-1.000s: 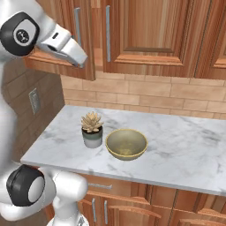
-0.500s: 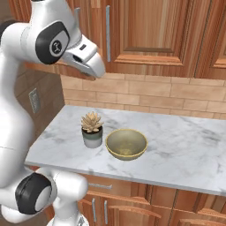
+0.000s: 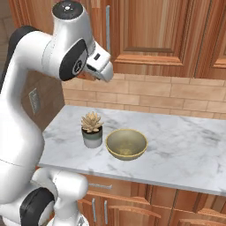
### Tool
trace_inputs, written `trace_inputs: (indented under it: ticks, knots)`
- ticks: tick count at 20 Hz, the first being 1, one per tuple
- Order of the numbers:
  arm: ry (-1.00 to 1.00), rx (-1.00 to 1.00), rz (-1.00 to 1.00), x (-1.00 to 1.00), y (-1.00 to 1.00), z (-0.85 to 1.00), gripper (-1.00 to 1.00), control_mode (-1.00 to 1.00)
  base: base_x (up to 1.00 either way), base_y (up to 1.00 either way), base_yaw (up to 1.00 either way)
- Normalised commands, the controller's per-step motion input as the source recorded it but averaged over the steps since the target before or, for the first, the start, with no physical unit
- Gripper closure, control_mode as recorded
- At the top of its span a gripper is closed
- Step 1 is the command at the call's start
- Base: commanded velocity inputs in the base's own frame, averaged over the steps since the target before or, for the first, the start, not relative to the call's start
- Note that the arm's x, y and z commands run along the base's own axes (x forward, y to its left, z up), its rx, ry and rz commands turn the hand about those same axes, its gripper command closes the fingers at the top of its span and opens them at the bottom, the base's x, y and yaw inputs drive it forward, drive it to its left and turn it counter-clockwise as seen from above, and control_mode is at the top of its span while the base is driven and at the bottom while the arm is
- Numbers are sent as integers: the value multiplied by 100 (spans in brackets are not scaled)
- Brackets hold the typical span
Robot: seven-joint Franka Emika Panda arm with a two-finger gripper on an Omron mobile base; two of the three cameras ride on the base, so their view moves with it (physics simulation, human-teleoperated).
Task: Open the cabinet and setup a tea strainer by placing it in the bowl upright.
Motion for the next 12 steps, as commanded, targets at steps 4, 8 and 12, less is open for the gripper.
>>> trace_inputs:
  ticks: [4,8,12]
  knots:
    - [-35,10,27,3,0,0,-100,-100,0,0,0]
    - [-19,1,20,12,-5,-1,-100,-100,0,0,0]
    - [-1,0,12,32,-1,-1,-100,-100,0,0,0]
